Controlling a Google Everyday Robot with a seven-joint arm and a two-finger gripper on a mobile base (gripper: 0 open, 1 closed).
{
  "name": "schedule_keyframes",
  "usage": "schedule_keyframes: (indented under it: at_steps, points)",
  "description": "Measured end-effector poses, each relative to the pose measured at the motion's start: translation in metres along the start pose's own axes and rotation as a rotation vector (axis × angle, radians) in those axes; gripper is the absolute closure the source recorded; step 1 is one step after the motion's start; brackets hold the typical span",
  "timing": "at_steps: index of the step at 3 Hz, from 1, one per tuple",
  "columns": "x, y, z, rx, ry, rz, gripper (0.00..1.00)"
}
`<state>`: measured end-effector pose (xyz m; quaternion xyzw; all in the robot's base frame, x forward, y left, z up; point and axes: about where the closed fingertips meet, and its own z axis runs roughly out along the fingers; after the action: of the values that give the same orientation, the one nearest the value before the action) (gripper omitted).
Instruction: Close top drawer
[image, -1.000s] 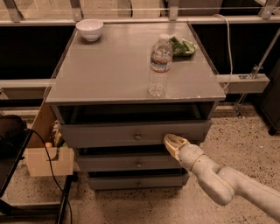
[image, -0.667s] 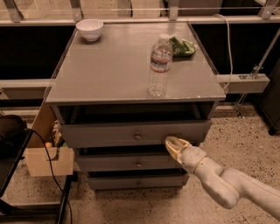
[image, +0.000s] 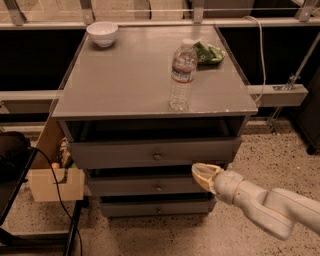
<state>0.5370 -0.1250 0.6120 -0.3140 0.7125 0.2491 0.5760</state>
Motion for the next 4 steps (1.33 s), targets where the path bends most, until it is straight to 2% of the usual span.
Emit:
schedule_keyframes:
  at_steps: [1,2,4]
  points:
    - [-0.0014,0.0094,-0.0153,-0.089,0.073,-0.023,1.00]
    - [0.0034,0.0096,-0.0214,-0.107,0.101,-0.019,0.79]
    - [0.0034,0.0096,-0.0214,-0.108,0.101,-0.019,0.33]
